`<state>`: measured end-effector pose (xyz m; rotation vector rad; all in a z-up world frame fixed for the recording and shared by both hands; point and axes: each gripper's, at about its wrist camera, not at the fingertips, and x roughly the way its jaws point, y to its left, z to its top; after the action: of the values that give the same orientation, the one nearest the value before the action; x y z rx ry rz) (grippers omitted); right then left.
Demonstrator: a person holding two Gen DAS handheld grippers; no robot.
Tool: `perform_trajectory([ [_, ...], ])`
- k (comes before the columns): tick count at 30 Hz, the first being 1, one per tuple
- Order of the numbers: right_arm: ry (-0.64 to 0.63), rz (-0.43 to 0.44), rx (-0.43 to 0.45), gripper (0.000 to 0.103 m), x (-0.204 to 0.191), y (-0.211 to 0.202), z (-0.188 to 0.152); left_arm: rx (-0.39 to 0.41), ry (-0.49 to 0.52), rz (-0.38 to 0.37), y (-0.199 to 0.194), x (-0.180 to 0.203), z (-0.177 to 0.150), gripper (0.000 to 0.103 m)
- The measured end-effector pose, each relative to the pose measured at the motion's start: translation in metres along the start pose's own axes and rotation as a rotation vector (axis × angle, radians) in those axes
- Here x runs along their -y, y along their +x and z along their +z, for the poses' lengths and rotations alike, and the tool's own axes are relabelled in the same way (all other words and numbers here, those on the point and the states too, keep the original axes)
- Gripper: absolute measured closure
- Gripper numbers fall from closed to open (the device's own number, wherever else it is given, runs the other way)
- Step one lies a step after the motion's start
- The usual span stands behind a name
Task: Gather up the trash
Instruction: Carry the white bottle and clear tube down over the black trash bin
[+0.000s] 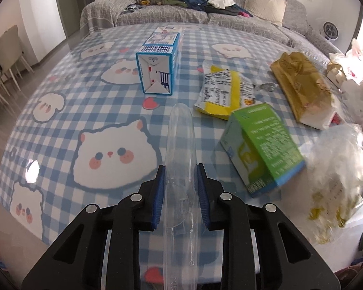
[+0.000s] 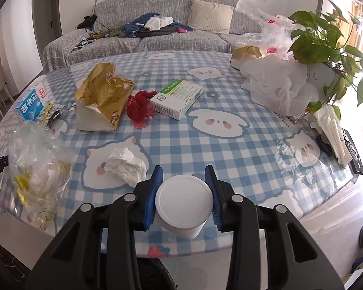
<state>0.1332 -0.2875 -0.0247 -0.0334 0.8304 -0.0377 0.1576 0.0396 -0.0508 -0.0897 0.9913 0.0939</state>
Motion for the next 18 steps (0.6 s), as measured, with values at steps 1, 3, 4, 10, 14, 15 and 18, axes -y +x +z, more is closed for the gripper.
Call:
perform_trajectory([
  [1,-0.001,0.001,0.006,0.068,0.000,-0.004,-0.001,0.004,0.001,-0.003,-0.004,0.000,-0.001,0.078],
  [3,-0.001,0.004,0.015,0.068,0.000,-0.011,-0.005,0.013,0.000,-0.014,-0.013,0.001,-0.006,0.078],
  [4,0.000,0.006,0.018,0.068,0.000,-0.015,-0.007,0.017,-0.001,-0.019,-0.017,0.000,-0.008,0.078],
  [10,-0.003,0.021,0.046,0.068,-0.002,-0.037,-0.016,0.042,0.005,-0.039,-0.045,0.003,-0.024,0.078],
  [14,-0.003,0.035,0.061,0.068,-0.005,-0.052,-0.025,0.045,0.006,-0.042,-0.056,0.004,-0.038,0.078],
  [15,-0.003,0.038,0.063,0.068,-0.006,-0.054,-0.026,0.043,0.006,-0.047,-0.059,0.003,-0.042,0.078],
  [18,-0.002,0.054,0.075,0.068,-0.009,-0.063,-0.032,0.038,0.006,-0.048,-0.065,0.005,-0.053,0.078],
])
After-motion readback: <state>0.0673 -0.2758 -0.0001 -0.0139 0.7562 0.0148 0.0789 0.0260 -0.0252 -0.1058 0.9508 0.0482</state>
